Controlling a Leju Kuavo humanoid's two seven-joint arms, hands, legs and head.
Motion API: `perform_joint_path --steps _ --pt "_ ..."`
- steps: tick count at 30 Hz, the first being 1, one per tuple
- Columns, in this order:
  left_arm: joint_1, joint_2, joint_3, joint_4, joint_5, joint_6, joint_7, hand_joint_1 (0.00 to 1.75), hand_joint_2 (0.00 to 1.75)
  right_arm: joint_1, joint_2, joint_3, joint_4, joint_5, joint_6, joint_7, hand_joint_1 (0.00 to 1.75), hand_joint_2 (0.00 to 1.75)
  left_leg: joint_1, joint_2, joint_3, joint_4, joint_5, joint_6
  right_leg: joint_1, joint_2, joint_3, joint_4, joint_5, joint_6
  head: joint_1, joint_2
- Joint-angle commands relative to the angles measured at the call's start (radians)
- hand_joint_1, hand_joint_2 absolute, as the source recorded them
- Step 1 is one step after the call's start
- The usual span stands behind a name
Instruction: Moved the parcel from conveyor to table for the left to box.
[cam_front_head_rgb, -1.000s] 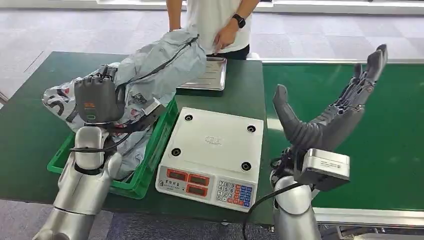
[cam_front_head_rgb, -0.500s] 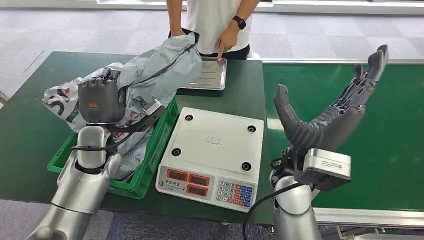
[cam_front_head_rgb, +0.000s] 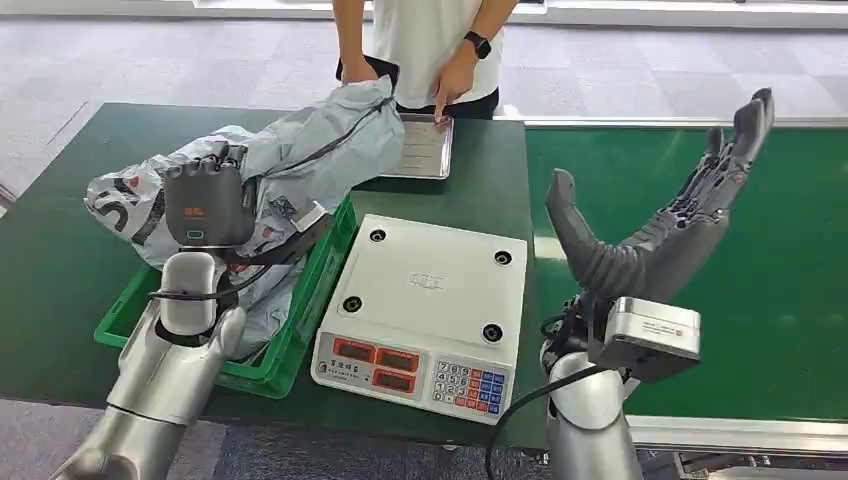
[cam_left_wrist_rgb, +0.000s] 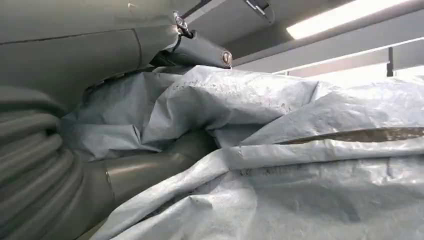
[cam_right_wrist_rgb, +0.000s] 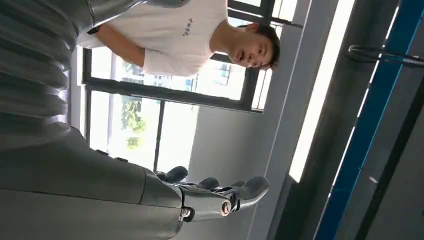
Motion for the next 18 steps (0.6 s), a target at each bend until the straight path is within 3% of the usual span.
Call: perform_joint_path --steps 1,18 --pt "-0.060 0.022 -0.061 0.057 -0.069 -0.002 0.034 1.75 1.75 -0.017 -0.005 -0.030 0.003 0.006 0.007 0.003 0.00 1.75 0.000 -0.002 0.001 0.000 0.000 0.001 0.001 -0.002 0.001 0.000 0.000 0.000 0.000 0.000" --pt "-0.055 0.059 -0.094 0.021 -0.069 -0.007 0.124 1.75 1.75 -0.010 -0.002 -0.035 0.000 0.013 0.010 0.003 0.00 1.75 0.000 -0.002 0.002 -0.001 0.000 0.001 0.001 -0.002 0.002 -0.001 -0.001 0.000 0.000 0.000"
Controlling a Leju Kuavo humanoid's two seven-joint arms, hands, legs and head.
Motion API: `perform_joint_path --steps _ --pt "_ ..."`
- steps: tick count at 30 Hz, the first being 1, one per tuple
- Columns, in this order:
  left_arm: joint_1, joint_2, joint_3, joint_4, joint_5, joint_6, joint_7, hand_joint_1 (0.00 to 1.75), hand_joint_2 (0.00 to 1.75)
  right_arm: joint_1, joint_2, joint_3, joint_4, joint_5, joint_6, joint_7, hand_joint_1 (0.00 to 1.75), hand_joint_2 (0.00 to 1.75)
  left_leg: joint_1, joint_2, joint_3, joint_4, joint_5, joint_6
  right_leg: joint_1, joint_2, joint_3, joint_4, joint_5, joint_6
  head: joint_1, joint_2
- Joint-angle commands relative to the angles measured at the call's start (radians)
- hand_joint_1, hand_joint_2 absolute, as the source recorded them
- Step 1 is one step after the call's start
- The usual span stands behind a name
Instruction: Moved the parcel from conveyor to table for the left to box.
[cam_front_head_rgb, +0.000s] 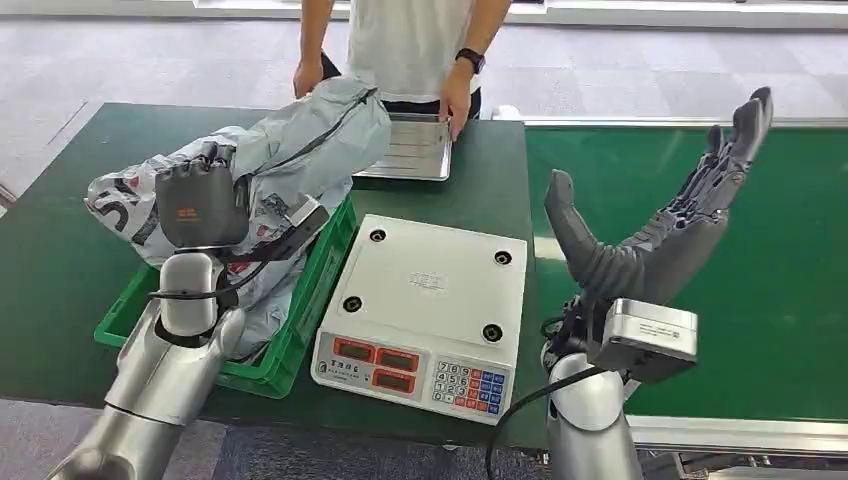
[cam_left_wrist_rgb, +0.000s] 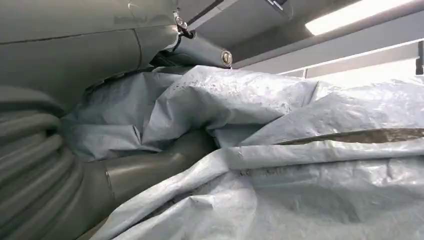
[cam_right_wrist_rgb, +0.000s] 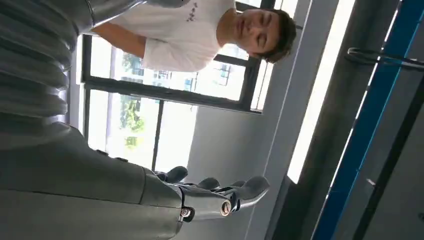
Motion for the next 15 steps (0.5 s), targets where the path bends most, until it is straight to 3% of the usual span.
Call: perform_joint_path --steps 1,15 --pt "-0.054 0.042 -0.071 0.023 -0.069 -0.010 0.037 1.75 1.75 -0.013 -0.002 -0.035 0.006 0.000 0.003 0.001 0.00 1.75 0.001 -0.001 0.001 0.000 0.000 0.001 0.001 -0.002 0.002 -0.001 0.000 0.000 0.000 0.000" --pt "-0.068 0.069 -0.095 0.029 -0.069 -0.024 0.092 1.75 1.75 -0.014 0.000 -0.034 0.006 0.001 0.005 0.001 0.00 1.75 0.001 -0.002 0.002 -0.001 0.000 0.001 0.001 -0.002 0.003 -0.001 -0.001 0.000 0.000 0.000"
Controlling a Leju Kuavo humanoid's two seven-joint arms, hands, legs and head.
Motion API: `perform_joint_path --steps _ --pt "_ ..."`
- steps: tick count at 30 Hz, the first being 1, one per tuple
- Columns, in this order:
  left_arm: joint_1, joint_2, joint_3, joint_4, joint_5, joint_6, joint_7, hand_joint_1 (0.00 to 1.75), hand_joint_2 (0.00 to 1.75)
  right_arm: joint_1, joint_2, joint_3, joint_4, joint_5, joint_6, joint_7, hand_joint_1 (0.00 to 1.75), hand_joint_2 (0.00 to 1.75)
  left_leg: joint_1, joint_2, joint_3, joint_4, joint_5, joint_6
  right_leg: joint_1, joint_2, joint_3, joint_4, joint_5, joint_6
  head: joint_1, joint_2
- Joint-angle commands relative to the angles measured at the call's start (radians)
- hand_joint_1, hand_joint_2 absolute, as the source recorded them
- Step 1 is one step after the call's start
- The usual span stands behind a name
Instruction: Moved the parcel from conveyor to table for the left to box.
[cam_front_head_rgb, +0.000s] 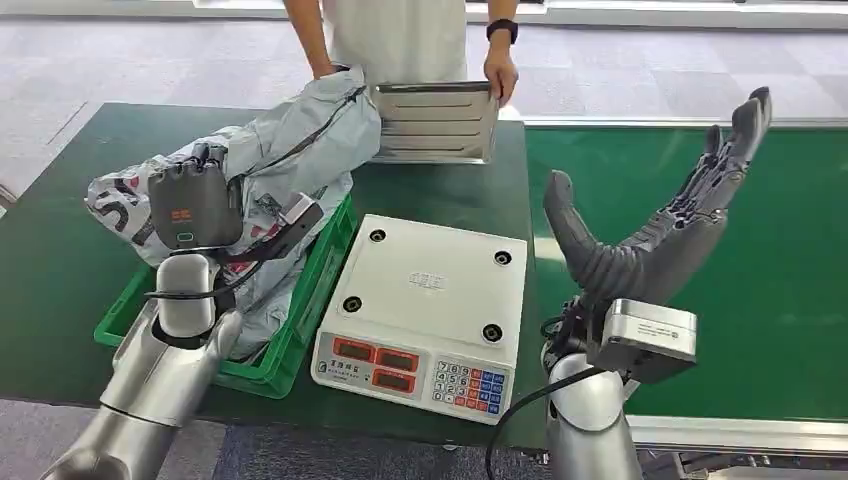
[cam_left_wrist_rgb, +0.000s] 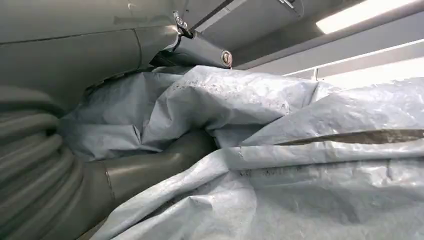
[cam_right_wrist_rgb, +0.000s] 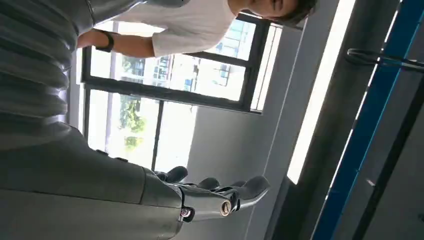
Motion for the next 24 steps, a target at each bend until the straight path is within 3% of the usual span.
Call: perform_joint_path --steps 1,16,24 --pt "-0.072 0.051 -0.090 0.040 -0.069 -0.027 0.061 1.75 1.75 -0.015 0.001 -0.033 0.005 0.001 0.003 0.002 0.00 1.75 0.001 -0.002 0.001 0.000 0.000 0.001 0.001 -0.002 0.002 0.000 -0.001 0.000 0.000 0.000" --pt "-0.120 0.025 0.005 0.312 -0.069 -0.015 0.049 1.75 1.75 -0.031 0.010 -0.034 0.014 0.002 0.019 0.007 0.00 1.75 0.000 -0.001 0.001 0.000 0.000 0.000 0.001 -0.001 0.002 -0.001 0.000 0.000 0.000 0.000" --pt "-0.117 0.028 0.019 0.351 -0.069 0.000 0.058 1.75 1.75 -0.034 0.011 -0.032 0.021 -0.003 0.025 0.006 0.00 1.75 0.001 -0.001 0.002 -0.001 0.000 0.000 0.001 -0.001 0.003 -0.001 0.000 0.000 0.000 0.000"
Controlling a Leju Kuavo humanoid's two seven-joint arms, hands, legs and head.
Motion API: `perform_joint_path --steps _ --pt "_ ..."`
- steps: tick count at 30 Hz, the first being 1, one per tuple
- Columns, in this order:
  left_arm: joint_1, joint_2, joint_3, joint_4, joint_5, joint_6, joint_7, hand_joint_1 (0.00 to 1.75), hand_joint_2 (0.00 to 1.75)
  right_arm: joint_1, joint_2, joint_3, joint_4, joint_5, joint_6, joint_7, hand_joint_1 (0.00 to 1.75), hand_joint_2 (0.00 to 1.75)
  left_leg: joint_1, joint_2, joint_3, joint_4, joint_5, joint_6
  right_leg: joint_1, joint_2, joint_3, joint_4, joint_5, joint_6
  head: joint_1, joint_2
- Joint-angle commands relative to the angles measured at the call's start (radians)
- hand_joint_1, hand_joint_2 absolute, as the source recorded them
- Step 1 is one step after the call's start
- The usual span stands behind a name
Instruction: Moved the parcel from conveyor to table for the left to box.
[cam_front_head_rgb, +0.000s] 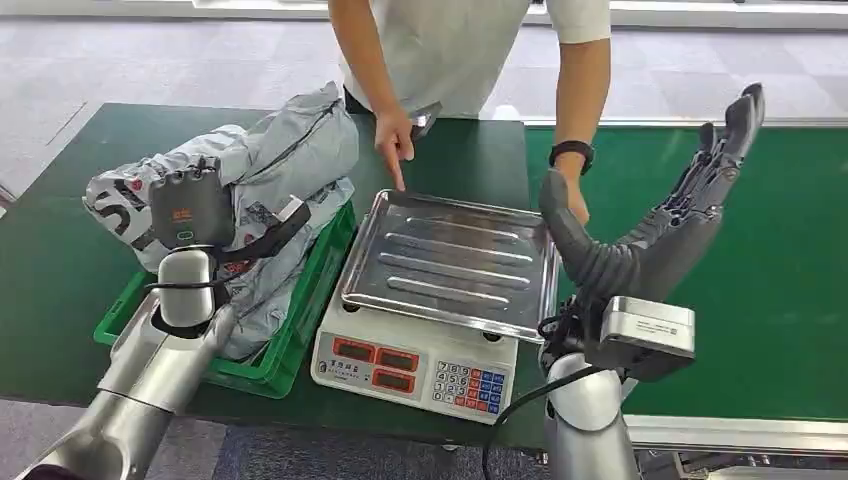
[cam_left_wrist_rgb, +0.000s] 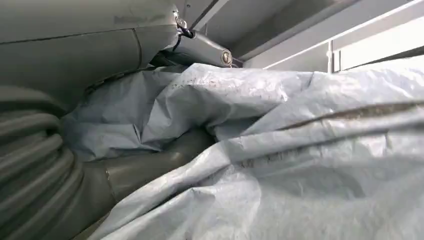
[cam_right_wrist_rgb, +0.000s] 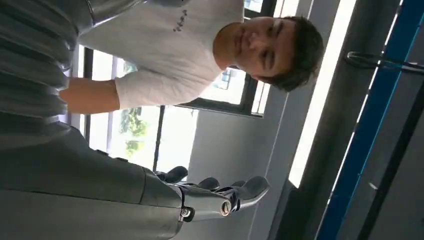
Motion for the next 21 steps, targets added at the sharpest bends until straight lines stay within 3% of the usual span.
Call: perform_joint_path --steps 1,21 --pt "-0.060 -0.004 0.019 0.151 -0.069 0.010 0.006 1.75 1.75 -0.032 -0.003 -0.032 0.021 -0.004 0.006 -0.001 0.00 1.75 0.000 -0.001 0.001 -0.001 0.000 0.000 0.001 -0.001 0.002 -0.001 0.000 0.000 0.000 0.000" --pt "-0.036 0.011 0.035 0.125 -0.069 0.007 0.021 1.75 1.75 -0.047 0.001 -0.026 0.041 -0.013 0.015 -0.005 0.00 1.75 0.000 0.000 0.001 0.000 0.000 0.000 0.000 0.000 0.002 -0.001 0.000 0.000 0.000 0.000"
